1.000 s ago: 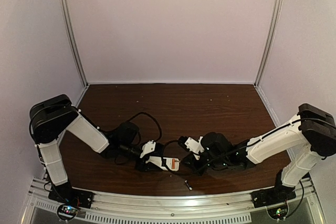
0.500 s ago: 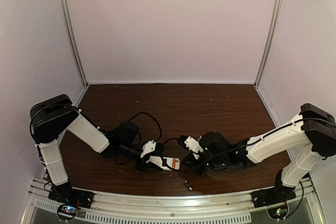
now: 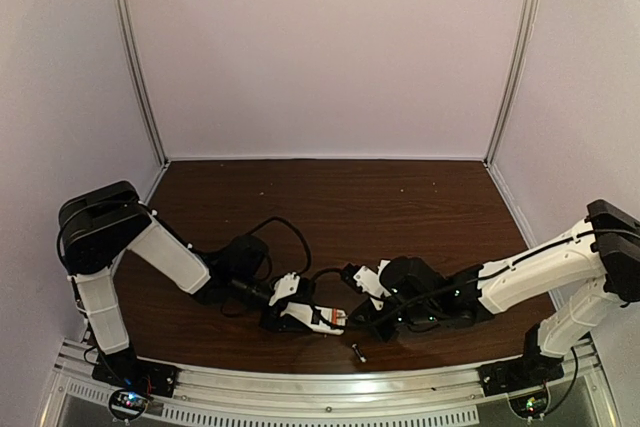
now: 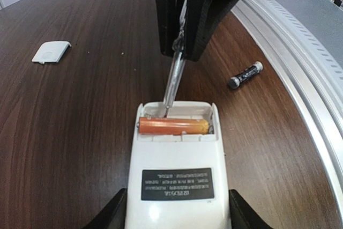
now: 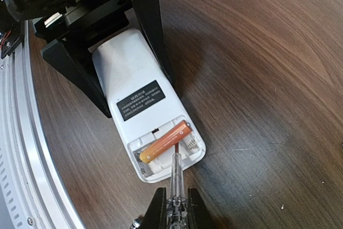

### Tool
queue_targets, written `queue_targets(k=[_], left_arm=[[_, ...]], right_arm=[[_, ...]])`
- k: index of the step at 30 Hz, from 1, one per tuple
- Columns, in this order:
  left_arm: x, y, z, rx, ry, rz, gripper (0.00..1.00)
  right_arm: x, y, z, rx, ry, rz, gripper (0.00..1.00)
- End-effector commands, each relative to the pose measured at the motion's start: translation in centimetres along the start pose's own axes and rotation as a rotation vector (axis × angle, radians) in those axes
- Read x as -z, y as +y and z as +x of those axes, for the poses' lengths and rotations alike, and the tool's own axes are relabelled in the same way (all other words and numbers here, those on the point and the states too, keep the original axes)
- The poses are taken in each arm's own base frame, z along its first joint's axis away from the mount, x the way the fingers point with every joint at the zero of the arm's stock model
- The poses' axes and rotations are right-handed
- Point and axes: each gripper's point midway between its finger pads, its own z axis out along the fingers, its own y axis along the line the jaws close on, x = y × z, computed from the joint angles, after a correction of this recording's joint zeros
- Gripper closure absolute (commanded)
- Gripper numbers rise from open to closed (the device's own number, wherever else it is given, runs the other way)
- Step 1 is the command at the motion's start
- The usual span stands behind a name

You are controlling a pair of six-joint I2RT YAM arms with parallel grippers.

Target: Unload the batteries from the remote control

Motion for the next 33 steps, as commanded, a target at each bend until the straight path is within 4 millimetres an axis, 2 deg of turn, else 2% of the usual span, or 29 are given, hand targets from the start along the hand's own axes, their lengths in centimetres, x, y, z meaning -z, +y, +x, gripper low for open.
queue_targets(k=[1, 3, 12, 26, 33], left_arm=[[0.2, 2.5, -2.6, -0.094, -0.078, -0.077, 1.0], [0.2, 2.5, -2.6, -0.093, -0.078, -0.077, 1.0], [0.2, 2.4, -2.7, -0.096, -0.081, -0.076, 1.0], [0.2, 2.3, -2.7, -0.096, -0.078, -0.063, 1.0], [0.1, 2.1, -2.7, -0.094, -0.078, -0.048, 1.0]], right_arm=[[0.4, 1.1, 2.3, 0.007, 0.101, -0.023, 1.0], [0.7, 1.0, 2.6, 0.006, 0.116, -0.012, 1.0], [2.0, 1.0, 1.8, -0.003, 0.098, 0.011, 1.0], [0.8, 0.2, 0.5, 0.03, 0.025, 0.061, 1.0], [0.3, 0.2, 1.1, 0.069, -0.017, 0.034, 1.0]])
